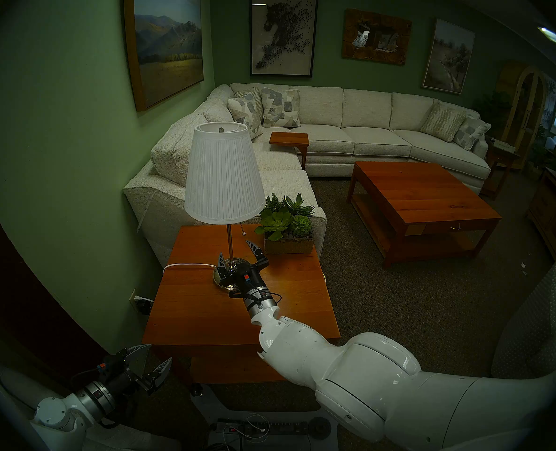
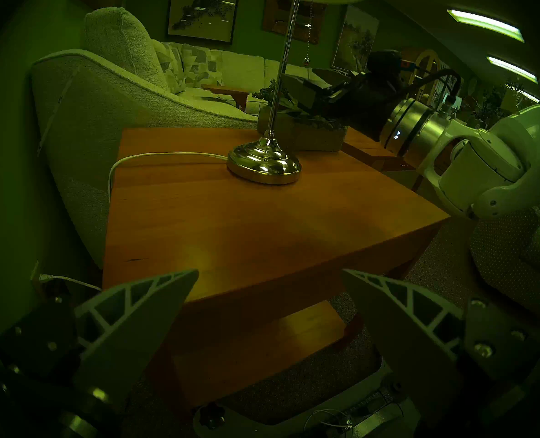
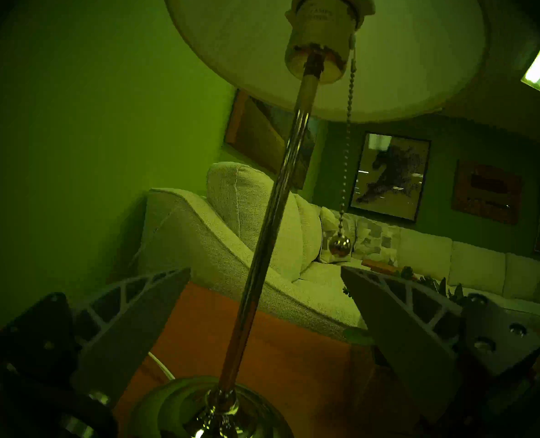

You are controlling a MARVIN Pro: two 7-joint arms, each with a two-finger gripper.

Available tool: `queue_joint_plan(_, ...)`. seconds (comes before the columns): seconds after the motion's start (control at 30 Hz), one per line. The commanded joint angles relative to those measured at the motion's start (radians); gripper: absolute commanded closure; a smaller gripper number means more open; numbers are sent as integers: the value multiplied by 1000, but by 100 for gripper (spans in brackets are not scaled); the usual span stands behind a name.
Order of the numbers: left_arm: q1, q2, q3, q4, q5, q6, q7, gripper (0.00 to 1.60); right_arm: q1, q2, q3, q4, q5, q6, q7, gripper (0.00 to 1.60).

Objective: Pull on string to turn off lamp

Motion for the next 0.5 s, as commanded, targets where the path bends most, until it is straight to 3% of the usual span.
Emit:
queue_joint_plan(0.0,-4,2,-6,-16,-3,-5,-2,0,-29,40,0,-64,-5,-15,-2,0)
queue_joint_plan(0.47,-5,2,-5,-15,-3,-5,-2,0,-156,150,-67,-229,17,-15,-19,0)
